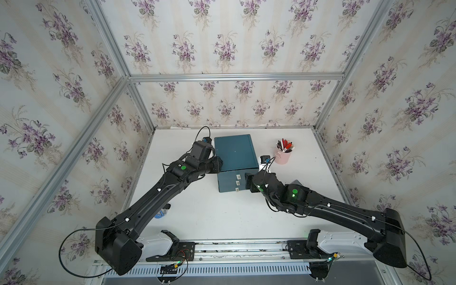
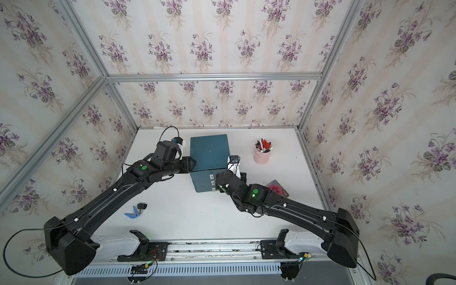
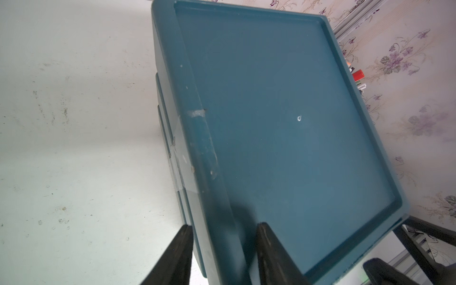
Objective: Take the seed bags out of the drawer
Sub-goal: Close the drawer in the storage box, then open the drawer in the storage box.
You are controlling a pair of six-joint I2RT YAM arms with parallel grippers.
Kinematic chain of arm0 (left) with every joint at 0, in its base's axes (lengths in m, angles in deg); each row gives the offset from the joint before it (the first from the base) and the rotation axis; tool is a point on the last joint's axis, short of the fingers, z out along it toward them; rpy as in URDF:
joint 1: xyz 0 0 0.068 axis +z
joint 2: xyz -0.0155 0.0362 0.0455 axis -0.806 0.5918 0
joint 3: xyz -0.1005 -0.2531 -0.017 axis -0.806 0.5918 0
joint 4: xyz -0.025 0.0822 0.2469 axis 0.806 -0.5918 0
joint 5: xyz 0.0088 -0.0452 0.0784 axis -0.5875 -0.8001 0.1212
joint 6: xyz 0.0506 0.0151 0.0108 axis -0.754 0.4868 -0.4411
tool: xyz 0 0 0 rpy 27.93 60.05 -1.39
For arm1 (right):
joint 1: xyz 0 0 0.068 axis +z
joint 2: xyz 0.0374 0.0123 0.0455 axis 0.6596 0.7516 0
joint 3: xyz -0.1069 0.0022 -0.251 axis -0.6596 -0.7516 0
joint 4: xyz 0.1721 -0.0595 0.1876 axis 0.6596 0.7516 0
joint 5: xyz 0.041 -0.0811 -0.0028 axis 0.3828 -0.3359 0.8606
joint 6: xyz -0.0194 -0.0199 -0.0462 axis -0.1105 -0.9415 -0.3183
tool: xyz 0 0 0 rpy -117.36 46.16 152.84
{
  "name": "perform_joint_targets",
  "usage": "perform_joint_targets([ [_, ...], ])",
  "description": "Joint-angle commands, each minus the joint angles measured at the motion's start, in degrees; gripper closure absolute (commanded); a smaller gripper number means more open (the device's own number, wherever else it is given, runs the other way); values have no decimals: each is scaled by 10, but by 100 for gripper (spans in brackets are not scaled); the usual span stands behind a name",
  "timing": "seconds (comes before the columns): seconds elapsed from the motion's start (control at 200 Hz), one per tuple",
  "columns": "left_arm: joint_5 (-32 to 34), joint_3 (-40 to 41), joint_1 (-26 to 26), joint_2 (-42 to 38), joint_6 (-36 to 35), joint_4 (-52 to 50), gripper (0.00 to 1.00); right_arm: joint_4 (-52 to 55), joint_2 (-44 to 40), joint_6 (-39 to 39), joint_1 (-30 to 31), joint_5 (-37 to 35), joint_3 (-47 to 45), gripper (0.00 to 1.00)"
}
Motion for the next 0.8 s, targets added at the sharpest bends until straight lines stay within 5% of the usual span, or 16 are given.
perform_joint_targets([
  [0.0, 3, 2, 4, 5, -18, -119, 51, -16, -37, 48, 19, 54, -38, 20],
  [0.295, -40, 6, 20, -24, 10, -73, 40, -255, -85, 161, 22, 190, -194, 36],
  [0.794, -76, 16, 22, -50, 34, -65, 26, -464, 29, 244, -29, 220, -254, 49],
])
